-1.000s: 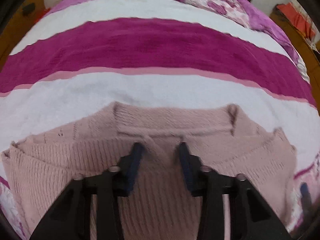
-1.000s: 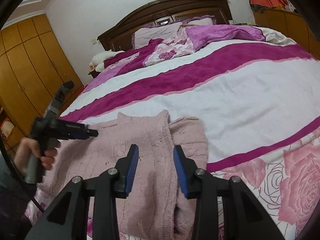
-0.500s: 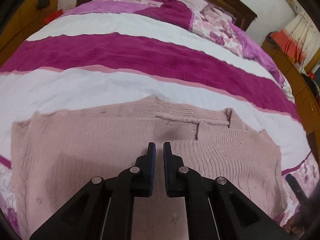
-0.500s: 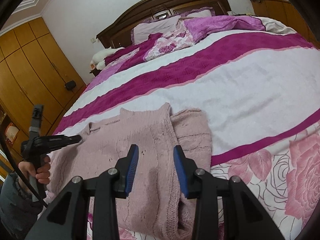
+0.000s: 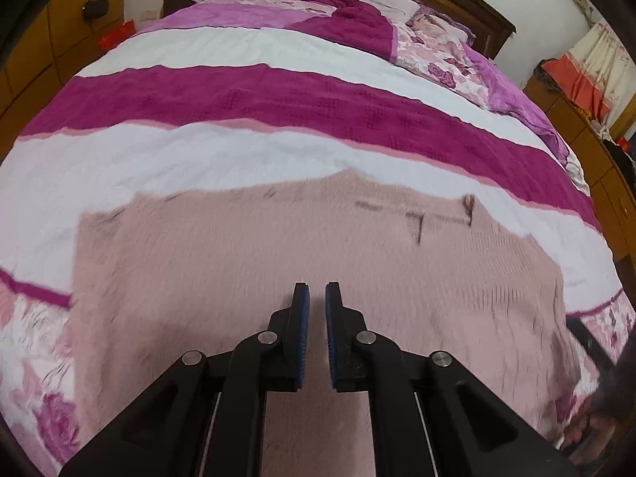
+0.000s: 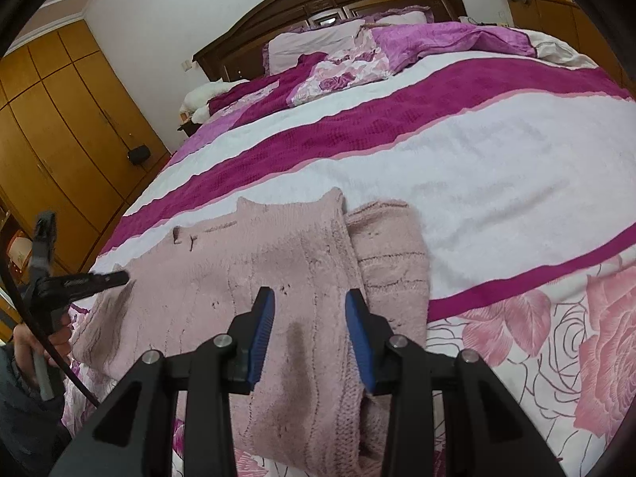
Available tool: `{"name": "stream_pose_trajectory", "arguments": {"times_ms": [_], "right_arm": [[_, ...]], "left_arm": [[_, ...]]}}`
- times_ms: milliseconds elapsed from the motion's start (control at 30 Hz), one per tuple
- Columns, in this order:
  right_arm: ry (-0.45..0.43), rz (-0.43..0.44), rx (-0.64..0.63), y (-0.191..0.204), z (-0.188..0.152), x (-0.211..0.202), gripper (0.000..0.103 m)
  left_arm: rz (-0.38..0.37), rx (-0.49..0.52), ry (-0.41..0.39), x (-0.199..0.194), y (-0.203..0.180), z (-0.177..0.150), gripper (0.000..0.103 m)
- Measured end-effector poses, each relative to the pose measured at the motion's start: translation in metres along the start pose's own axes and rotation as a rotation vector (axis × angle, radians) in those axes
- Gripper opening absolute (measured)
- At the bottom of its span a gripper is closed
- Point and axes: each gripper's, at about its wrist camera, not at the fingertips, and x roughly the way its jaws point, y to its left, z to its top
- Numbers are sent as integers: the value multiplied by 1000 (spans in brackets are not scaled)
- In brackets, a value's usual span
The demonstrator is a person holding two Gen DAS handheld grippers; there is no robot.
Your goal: Fold small clothes
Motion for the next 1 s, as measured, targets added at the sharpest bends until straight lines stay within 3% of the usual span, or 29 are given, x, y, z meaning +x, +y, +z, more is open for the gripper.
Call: {"name": "stream_pose_trajectory", "arguments": {"times_ms": [167,300,333,467,567,633,800,1000], "right_arm": [[-1,20,29,-6,-4,-6,41],[0,9,30,-7,-9,-13,41],[-4,3,33,-9,-10,-16,41],[-20,5,72,-26,-13,-27,53],[-33,24,144,-48,-14,-33,55],[-38,53,194,-63,-15,-36,55],[-15,87,241,-87,-9,-28,57],[83,235,252,-97,-6,9,69]], "left_arm": [[51,-12,-37,-36,43,-32,1],[92,-85,-20,-50,90,-56,2],[80,-115,-19,-52,102,-62,2],[-102,-220,-54,-61,136,-83,2],[-116,-227,-87,-72,137,-83,3],[-92,-221,-113,-77,135,-83,13],[-85,-223,-107,-78,138,-85,14],[-66,-235,-91,-73,140,-84,14]]}}
